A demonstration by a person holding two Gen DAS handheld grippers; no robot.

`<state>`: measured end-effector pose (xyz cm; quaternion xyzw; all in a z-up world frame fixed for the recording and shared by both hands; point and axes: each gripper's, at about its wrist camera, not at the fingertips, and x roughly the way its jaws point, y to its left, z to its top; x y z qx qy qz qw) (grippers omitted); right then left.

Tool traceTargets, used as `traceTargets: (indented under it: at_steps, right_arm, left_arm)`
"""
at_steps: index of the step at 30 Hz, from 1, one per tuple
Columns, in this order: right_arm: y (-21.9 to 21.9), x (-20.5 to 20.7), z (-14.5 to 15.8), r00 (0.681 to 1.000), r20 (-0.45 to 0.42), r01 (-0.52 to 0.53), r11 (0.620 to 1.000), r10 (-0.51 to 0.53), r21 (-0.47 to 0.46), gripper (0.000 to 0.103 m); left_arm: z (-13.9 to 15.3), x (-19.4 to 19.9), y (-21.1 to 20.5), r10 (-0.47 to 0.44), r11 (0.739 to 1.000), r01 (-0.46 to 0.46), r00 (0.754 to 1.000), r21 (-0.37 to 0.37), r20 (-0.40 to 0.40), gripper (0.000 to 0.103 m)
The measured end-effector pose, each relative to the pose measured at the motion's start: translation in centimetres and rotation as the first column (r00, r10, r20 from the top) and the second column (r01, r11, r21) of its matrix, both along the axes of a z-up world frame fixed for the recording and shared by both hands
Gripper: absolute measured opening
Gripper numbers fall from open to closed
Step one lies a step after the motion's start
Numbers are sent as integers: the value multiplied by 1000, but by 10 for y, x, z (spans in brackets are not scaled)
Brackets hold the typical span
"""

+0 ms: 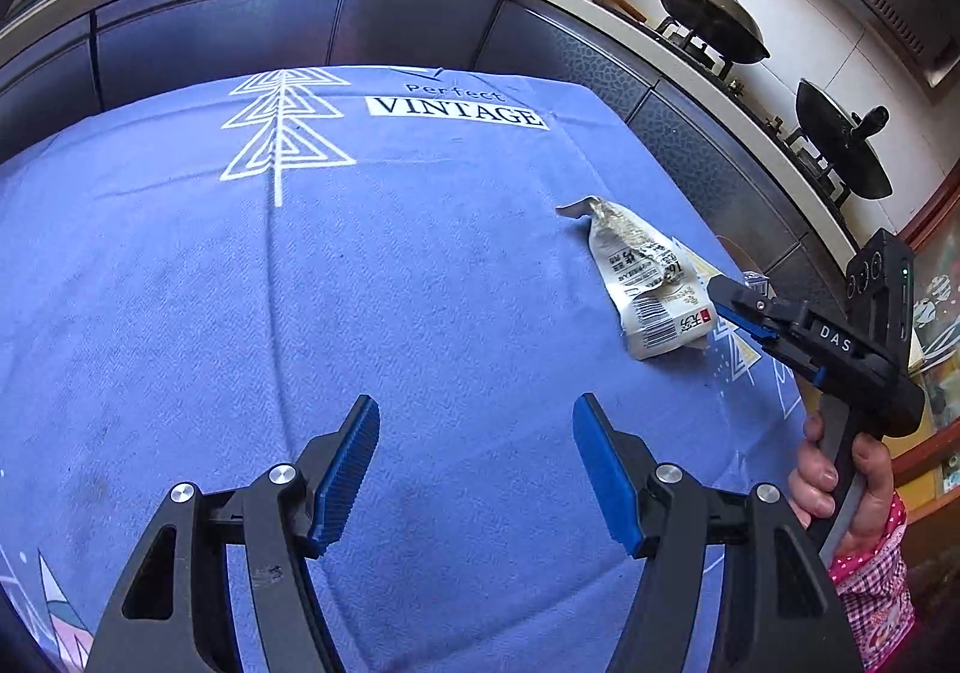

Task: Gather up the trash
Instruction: 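Move both tools back to the beige snack bag and red packet, then grasp the beige snack bag with left tool while right tool grasps the red-and-white packet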

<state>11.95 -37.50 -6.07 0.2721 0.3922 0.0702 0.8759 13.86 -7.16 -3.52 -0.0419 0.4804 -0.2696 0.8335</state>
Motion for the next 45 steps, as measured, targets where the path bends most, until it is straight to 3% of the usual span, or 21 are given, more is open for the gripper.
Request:
traceTargets:
  at_steps: [3, 9, 14, 17, 19, 20, 21, 22, 30, 40, 42, 45]
  right_arm:
    - [8, 3, 0, 1000, -8, -17, 1000, 17, -22, 9]
    - [35, 1, 10, 997, 17, -80, 997, 81, -15, 5]
    - [65, -2, 6, 988, 13, -156, 987, 155, 36, 5]
    - [85, -4, -5, 975, -5, -220, 969, 222, 112, 6]
    - [98, -7, -13, 963, -24, -262, 953, 269, 151, 9]
    - [100, -11, -15, 961, -27, -267, 950, 275, 162, 17]
    - [99, -15, -16, 963, -25, -260, 951, 268, 169, 36]
    - [95, -19, -16, 969, -16, -242, 955, 248, 172, 41]
    - [26, -50, -8, 999, 33, -45, 985, 40, 166, 43]
    - [0, -46, -19, 1000, 13, 25, 984, -28, 178, 43]
    - [-1, -42, -20, 999, 12, 28, 983, -30, 180, 43]
    - [-2, -34, -21, 1000, 9, 27, 982, -30, 188, 43]
  left_arm:
    - [0, 0, 2, 0, 1000, 0, 1000, -17, -2, 67]
    - [3, 2, 0, -9, 999, 9, 1000, -42, 4, 69]
    - [11, 6, -11, -25, 998, 25, 1000, -50, 13, 73]
    - [17, 9, -20, -34, 998, 35, 999, -52, 22, 76]
    - [19, 12, -27, -37, 998, 38, 999, -45, 25, 76]
    - [19, 13, -29, -35, 999, 36, 999, -39, 27, 76]
    - [18, 14, -32, -30, 999, 30, 999, -25, 29, 76]
    - [17, 14, -34, -24, 1000, 25, 999, -11, 31, 76]
    - [-4, 14, -41, 23, 995, -24, 1000, 94, 20, 76]
    - [-13, 25, -58, 14, 994, -16, 1000, 107, 14, 76]
    - [-14, 26, -57, 21, 995, -23, 1000, 99, 21, 70]
    - [-15, 24, -56, 22, 995, -25, 999, 91, 37, 46]
